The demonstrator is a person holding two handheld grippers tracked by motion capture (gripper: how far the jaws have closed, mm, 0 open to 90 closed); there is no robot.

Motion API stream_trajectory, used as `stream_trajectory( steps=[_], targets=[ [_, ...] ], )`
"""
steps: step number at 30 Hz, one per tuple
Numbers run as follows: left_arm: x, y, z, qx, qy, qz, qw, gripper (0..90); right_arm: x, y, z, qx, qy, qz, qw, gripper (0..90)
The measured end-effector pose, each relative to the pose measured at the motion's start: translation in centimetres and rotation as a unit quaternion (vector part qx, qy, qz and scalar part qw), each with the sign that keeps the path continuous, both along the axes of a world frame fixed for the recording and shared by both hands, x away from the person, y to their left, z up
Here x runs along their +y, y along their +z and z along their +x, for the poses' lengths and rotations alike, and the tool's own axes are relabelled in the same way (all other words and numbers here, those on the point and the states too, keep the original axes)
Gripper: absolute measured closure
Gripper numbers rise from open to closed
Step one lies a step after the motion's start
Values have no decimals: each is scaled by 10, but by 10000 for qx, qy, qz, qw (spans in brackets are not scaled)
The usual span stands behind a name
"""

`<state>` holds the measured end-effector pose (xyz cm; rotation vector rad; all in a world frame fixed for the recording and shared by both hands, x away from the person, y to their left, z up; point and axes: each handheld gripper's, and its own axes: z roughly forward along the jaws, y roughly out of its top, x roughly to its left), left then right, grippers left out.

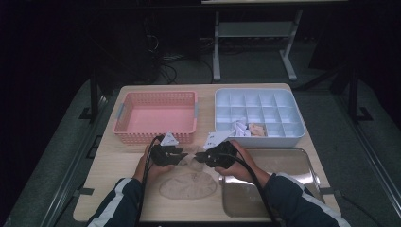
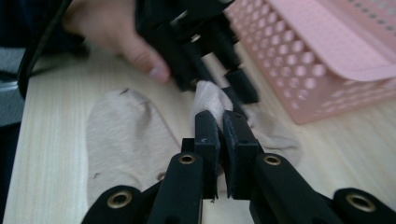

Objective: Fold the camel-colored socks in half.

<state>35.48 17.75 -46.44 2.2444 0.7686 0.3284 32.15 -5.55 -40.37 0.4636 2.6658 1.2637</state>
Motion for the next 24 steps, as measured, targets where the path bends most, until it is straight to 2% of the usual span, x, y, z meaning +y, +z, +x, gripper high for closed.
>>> stream_trajectory(
  steps=[3, 6, 7, 10, 13, 17, 18, 20, 21, 24],
  targets=[
    [13, 13, -8, -81, 90, -89, 9999, 633, 8, -5, -3, 8, 125, -95, 9999, 843],
    [35, 30, -25, -266, 212, -207, 9992, 601, 18, -7, -5, 41, 207, -117, 9997, 840],
    [42, 35, -31, -321, 249, -158, 9991, 595, 23, -8, -4, 10, 267, -136, 9995, 836],
    [58, 41, -47, -351, 328, -297, 9984, 586, 37, -10, -6, 46, 373, -193, 9991, 828],
    [69, 43, -64, -341, 395, -428, 9977, 576, 50, -14, -10, 143, 525, -266, 9982, 763],
    [71, 45, -79, -329, 334, -513, 9976, 562, 52, -15, -13, 119, 760, -390, 9963, 619],
    [70, 45, -81, -312, 318, -532, 9976, 557, 51, -13, -15, 191, 692, -357, 9968, 595],
    [65, 45, -85, -271, 229, -528, 9980, 546, 43, -8, -10, 99, 696, -270, 9972, 595],
    [61, 45, -87, -257, 134, -535, 9981, 535, 40, -5, -10, 197, 603, -168, 9978, 595],
    [48, 45, -88, -254, -32, -491, 9985, 505, 26, 1, -3, 163, 418, -18, 9990, 625]
  ],
)
